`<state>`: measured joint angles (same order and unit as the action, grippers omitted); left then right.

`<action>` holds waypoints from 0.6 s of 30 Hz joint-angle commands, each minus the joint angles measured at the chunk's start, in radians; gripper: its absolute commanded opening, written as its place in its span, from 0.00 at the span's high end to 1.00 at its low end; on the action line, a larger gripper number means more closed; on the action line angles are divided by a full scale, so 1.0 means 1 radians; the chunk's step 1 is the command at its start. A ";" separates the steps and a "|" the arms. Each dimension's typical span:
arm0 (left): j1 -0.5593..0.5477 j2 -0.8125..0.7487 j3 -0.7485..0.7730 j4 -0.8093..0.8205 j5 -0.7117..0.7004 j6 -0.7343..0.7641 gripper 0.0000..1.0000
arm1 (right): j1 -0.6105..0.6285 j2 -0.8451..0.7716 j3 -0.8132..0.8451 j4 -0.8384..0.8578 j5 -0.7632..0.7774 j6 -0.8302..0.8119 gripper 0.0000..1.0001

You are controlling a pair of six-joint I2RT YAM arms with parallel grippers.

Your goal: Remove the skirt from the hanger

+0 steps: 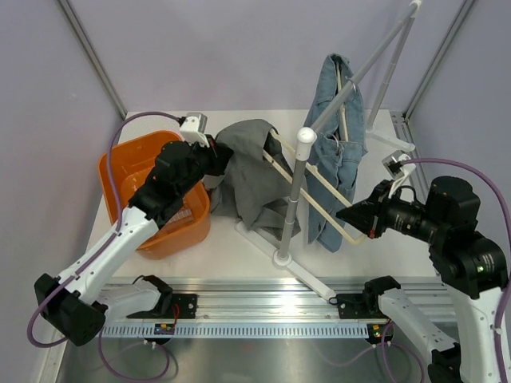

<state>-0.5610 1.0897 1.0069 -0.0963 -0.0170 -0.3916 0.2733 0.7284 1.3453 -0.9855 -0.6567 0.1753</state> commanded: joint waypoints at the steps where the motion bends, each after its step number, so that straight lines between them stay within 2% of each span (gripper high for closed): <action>1: 0.010 0.018 0.154 -0.068 -0.113 -0.035 1.00 | 0.004 -0.032 0.097 -0.100 0.109 -0.014 1.00; 6: 0.023 0.084 0.391 -0.233 -0.175 -0.036 1.00 | 0.006 -0.041 0.195 -0.270 0.187 -0.011 1.00; 18: 0.039 0.116 0.565 -0.319 -0.207 -0.024 1.00 | 0.004 -0.072 0.294 -0.398 0.223 -0.007 1.00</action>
<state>-0.5282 1.2156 1.4971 -0.4412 -0.1944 -0.4225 0.2733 0.6678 1.5784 -1.3521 -0.4557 0.1761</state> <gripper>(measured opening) 0.012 0.060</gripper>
